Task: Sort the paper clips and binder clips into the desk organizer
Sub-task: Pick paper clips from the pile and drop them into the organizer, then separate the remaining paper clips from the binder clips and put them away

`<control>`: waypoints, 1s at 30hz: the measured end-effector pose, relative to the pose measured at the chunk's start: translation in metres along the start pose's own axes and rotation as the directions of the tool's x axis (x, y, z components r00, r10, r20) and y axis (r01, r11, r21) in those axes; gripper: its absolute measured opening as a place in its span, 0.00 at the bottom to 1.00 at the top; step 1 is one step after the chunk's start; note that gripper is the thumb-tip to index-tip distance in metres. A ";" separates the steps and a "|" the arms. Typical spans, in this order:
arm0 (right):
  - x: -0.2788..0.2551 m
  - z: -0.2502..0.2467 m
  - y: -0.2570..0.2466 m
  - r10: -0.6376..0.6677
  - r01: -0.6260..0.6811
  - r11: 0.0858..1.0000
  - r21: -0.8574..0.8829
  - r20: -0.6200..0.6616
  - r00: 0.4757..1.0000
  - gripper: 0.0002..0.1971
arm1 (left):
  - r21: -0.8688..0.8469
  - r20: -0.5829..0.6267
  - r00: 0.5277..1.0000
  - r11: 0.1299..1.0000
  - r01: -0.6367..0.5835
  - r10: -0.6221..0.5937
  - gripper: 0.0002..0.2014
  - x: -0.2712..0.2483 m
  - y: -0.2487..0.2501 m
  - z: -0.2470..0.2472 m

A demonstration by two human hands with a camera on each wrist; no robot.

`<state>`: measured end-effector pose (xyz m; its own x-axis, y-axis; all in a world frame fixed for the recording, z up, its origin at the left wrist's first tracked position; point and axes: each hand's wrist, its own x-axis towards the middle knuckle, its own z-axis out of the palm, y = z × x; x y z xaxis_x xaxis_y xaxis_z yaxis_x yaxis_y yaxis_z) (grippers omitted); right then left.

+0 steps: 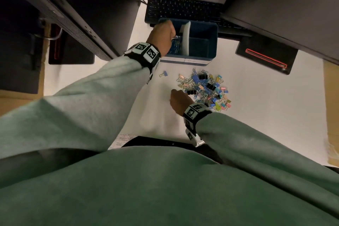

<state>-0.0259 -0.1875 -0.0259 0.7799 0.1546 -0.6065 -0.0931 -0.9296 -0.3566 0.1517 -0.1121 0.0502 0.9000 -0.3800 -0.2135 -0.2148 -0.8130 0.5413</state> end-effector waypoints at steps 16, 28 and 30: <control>0.086 -0.172 0.003 0.100 -0.054 0.985 0.163 -0.286 0.953 0.14 | 0.024 0.168 0.976 0.990 -0.142 0.136 0.12 -0.095 -0.022 0.091; -0.027 -0.108 0.049 0.231 0.189 0.753 0.630 -0.523 0.820 0.11 | 0.187 0.215 0.962 0.960 -0.209 0.167 0.17 -0.108 0.010 0.151; -0.044 -0.083 0.056 0.103 0.132 0.905 0.403 -0.510 0.854 0.07 | 0.150 0.197 0.963 0.965 -0.215 0.184 0.14 -0.108 0.004 0.143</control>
<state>-0.0141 -0.2745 0.0397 0.9721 -0.1343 -0.1925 -0.2314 -0.6865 -0.6894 -0.0006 -0.1377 -0.0412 0.7522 -0.6028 -0.2663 -0.4581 -0.7688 0.4462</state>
